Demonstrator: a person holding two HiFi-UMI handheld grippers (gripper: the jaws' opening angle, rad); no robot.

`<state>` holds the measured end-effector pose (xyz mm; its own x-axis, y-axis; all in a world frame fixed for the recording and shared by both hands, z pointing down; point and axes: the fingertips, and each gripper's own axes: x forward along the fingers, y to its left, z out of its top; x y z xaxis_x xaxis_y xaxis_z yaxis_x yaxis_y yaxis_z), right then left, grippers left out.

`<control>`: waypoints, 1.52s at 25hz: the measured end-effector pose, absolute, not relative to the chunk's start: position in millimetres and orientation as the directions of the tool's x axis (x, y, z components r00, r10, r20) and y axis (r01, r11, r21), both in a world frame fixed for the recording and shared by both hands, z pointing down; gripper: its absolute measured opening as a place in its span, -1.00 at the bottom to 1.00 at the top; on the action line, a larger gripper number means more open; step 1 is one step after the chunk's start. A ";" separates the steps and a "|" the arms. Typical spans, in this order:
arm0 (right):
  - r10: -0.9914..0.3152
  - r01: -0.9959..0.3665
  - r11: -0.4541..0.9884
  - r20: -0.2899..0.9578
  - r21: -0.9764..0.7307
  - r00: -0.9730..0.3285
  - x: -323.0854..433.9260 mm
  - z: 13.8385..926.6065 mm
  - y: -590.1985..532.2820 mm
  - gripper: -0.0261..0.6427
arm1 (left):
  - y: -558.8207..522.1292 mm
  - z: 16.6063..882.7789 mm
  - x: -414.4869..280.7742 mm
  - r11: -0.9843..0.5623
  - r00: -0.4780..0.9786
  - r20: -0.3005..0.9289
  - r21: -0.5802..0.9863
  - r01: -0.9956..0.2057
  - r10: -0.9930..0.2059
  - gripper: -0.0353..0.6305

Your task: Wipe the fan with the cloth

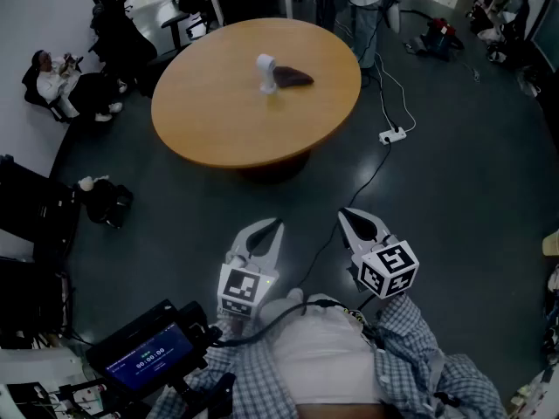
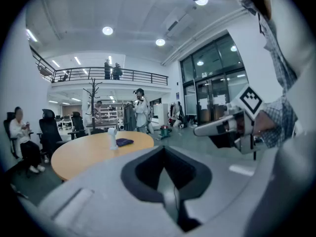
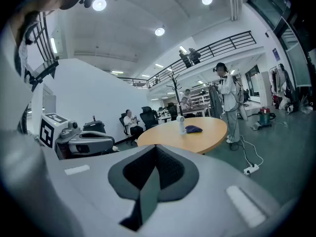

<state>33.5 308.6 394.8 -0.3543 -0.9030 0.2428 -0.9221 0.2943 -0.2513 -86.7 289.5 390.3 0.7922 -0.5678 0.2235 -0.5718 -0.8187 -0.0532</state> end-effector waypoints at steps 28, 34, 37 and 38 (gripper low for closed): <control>-0.884 -0.917 0.357 0.252 -0.176 -0.393 64.4 405.8 324.3 -0.91 | 286.5 394.9 -72.4 -0.763 0.733 0.230 -0.086 -0.640 -0.641 -0.89; -0.892 -0.916 0.361 0.222 -0.173 -0.393 60.2 402.2 330.2 -0.91 | 291.1 382.1 -74.1 -0.755 0.733 0.183 -0.107 -0.647 -0.655 -0.89; -0.892 -0.916 0.361 0.219 -0.178 -0.394 66.3 392.9 335.0 -0.91 | 297.3 372.4 -67.3 -0.751 0.732 0.171 -0.110 -0.651 -0.660 -0.89; -0.891 -0.915 0.358 0.226 -0.183 -0.394 71.0 392.2 332.4 -0.91 | 294.7 372.5 -62.7 -0.752 0.732 0.175 -0.110 -0.650 -0.659 -0.89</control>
